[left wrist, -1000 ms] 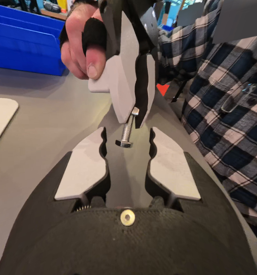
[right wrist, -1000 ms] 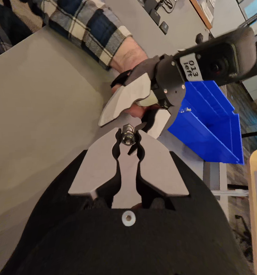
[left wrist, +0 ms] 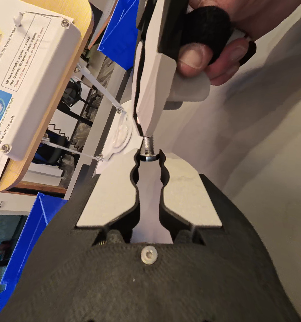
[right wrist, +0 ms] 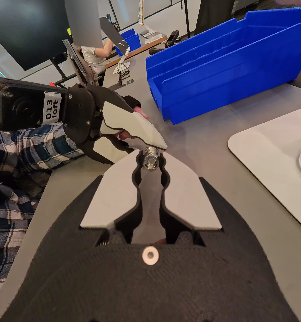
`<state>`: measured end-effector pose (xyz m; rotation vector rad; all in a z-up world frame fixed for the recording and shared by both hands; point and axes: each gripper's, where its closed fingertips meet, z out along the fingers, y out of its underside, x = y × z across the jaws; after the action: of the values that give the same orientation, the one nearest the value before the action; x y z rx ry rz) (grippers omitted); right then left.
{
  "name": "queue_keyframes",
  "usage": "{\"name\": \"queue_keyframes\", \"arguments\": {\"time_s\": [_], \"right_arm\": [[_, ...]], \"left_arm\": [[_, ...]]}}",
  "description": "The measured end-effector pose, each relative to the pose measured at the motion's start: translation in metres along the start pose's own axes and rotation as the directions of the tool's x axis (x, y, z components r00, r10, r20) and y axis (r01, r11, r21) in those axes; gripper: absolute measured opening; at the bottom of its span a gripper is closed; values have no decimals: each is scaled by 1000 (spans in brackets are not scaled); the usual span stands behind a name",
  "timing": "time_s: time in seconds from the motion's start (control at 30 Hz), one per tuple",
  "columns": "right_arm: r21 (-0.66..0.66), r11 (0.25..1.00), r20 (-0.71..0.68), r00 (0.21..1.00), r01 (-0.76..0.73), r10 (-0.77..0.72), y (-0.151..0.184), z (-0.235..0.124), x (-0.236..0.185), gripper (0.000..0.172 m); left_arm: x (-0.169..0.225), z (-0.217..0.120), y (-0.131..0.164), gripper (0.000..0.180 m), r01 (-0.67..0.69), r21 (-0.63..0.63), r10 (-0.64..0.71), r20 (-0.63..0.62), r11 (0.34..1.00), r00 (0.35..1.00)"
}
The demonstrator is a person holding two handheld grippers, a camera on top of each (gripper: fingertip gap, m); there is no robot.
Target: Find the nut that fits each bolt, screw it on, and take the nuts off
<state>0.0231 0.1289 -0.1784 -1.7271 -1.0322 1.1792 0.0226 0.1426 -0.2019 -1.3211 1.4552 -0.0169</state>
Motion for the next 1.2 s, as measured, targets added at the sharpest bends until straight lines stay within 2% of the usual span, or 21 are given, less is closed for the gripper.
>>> {"name": "queue_keyframes", "arguments": {"time_s": [0.13,0.2,0.33,0.43,0.57,0.63,0.67,0.7,0.77,0.87,0.97,1.0,1.07,1.13,1.2], "right_arm": [[-27,999,12,999,42,-42,3,-1,-2,19],[-39,991,42,991,125,-123,2,-2,-9,19],[-92,920,133,920,382,-369,0,-7,-30,19],[-151,793,225,801,591,-555,2,-11,-48,19],[-154,526,309,547,836,-778,2,-14,-71,19],[-167,379,325,413,910,-851,3,-14,-78,19],[-166,327,333,365,930,-869,3,-14,-82,19],[-172,282,340,325,944,-882,3,-15,-84,19],[-197,226,358,284,954,-889,4,-16,-86,19],[-195,283,354,337,939,-873,4,-15,-85,19],[-194,344,319,390,919,-864,4,-14,-80,19],[-194,358,312,403,913,-860,4,-13,-80,19],[-203,372,304,419,906,-855,6,-11,-78,19],[-224,396,284,448,891,-848,7,-8,-72,19],[-225,444,256,492,867,-832,5,-6,-67,19]], "left_arm": [[7,-1,-1,20,62,6,-62,-82,998,995],[12,-6,-6,19,173,43,-163,-179,984,970],[23,-22,-24,19,445,108,-352,-460,889,815],[34,-36,-36,19,580,108,-385,-649,808,657],[42,-60,-51,19,709,89,-338,-833,700,439],[43,-67,-54,19,738,90,-307,-871,669,384],[44,-73,-57,19,757,83,-284,-896,648,342],[44,-74,-58,19,766,86,-272,-905,637,328],[46,-76,-60,19,771,79,-258,-917,631,305],[46,-76,-59,19,769,78,-255,-918,634,303],[43,-70,-56,20,770,83,-286,-899,633,332],[44,-69,-56,23,763,85,-288,-895,640,341],[44,-66,-59,39,762,90,-298,-886,641,355],[45,-59,-54,53,733,79,-332,-855,676,399],[48,-47,-45,61,672,74,-363,-795,737,486]]}}
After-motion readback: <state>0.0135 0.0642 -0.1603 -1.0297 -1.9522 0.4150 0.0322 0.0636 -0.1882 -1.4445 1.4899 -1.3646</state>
